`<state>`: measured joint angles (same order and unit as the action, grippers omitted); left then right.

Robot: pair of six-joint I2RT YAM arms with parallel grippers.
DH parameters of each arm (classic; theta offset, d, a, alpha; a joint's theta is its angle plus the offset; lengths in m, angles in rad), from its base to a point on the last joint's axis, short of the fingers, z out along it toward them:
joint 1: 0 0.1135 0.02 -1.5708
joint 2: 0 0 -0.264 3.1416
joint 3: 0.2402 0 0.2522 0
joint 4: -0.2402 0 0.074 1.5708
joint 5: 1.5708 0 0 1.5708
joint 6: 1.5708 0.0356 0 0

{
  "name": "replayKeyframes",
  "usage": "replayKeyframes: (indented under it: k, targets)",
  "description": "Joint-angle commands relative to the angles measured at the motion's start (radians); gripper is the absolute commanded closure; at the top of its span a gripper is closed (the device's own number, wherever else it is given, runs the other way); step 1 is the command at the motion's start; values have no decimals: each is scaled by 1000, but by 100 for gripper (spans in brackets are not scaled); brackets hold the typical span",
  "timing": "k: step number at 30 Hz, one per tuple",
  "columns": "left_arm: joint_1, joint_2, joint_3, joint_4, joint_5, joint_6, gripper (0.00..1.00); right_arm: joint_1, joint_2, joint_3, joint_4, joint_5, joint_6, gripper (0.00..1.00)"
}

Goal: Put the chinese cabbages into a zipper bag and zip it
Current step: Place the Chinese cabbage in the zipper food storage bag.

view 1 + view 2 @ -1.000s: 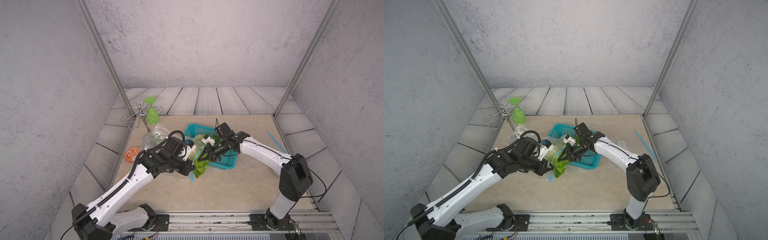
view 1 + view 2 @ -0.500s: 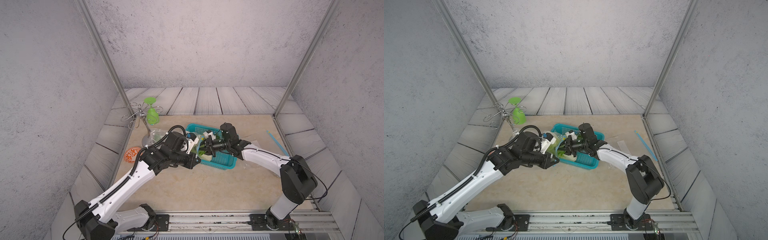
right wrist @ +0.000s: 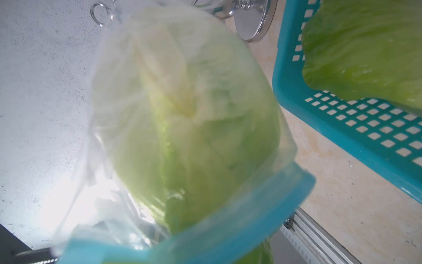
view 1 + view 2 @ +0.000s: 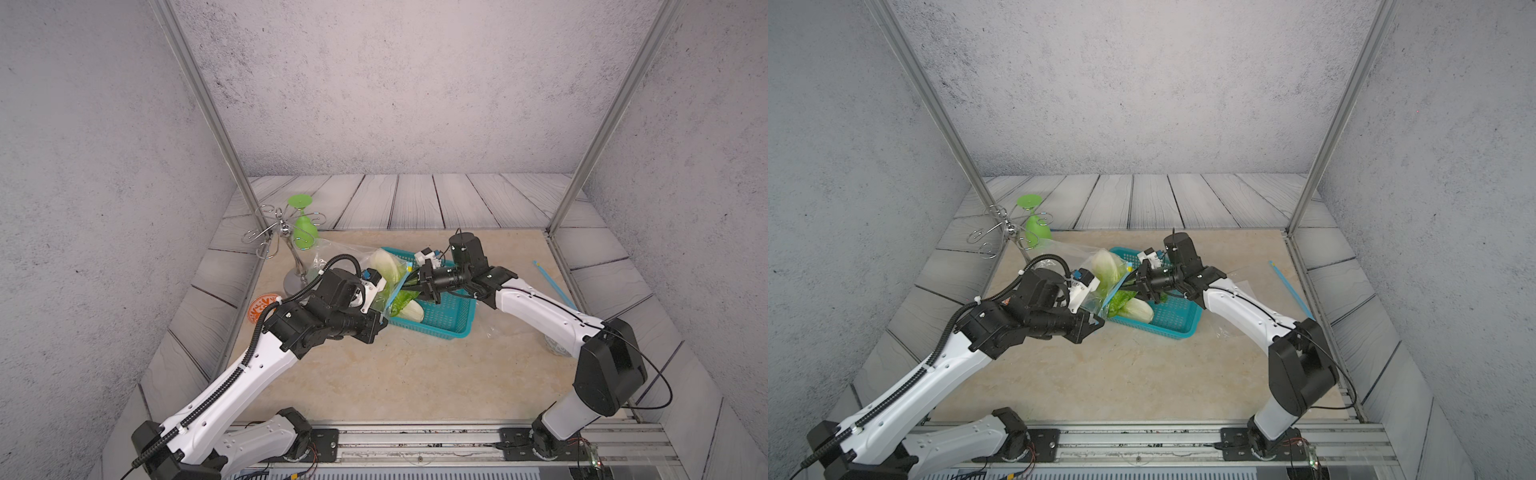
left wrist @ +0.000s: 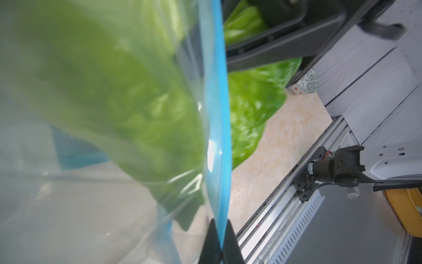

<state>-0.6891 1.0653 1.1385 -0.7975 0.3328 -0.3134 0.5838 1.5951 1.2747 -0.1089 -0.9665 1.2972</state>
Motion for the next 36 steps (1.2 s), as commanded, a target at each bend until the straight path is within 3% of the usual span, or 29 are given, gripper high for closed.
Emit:
replayKeyframes:
  k: [1, 5, 9, 11, 13, 16, 19, 22, 29, 33, 36]
  targets:
    - [3, -2, -24, -82, 2, 29, 100, -13, -74, -41, 81, -83, 35, 89]
    - [-2, -16, -62, 15, 80, -49, 100, -16, -74, -86, 305, -32, 225, 90]
    - [-6, -19, -90, 62, 115, -78, 100, -27, -12, -146, 771, 32, 586, 91]
    - [-6, -14, -92, 65, 126, -77, 100, -22, 2, -146, 840, 94, 643, 92]
    - [-6, -2, -75, 94, 160, -99, 100, 4, -21, -121, 679, 159, 512, 92]
    - [-9, 16, -19, 159, 238, -161, 100, 40, -58, -40, 305, 269, 185, 92]
    - [-9, 10, 18, 232, 280, -230, 100, 43, -79, -106, 374, 381, 177, 91]
    - [-9, 17, 25, 311, 324, -289, 100, 81, -87, -130, 319, 476, 115, 88]
    - [-10, 104, 6, 460, 370, -380, 100, 114, -44, -194, 306, 540, 128, 78]
    - [3, 124, -1, 466, 347, -359, 100, 111, 18, -117, 170, 480, 44, 59]
    - [53, 137, -44, 515, 347, -408, 100, 105, 32, -79, 109, 429, -13, 48]
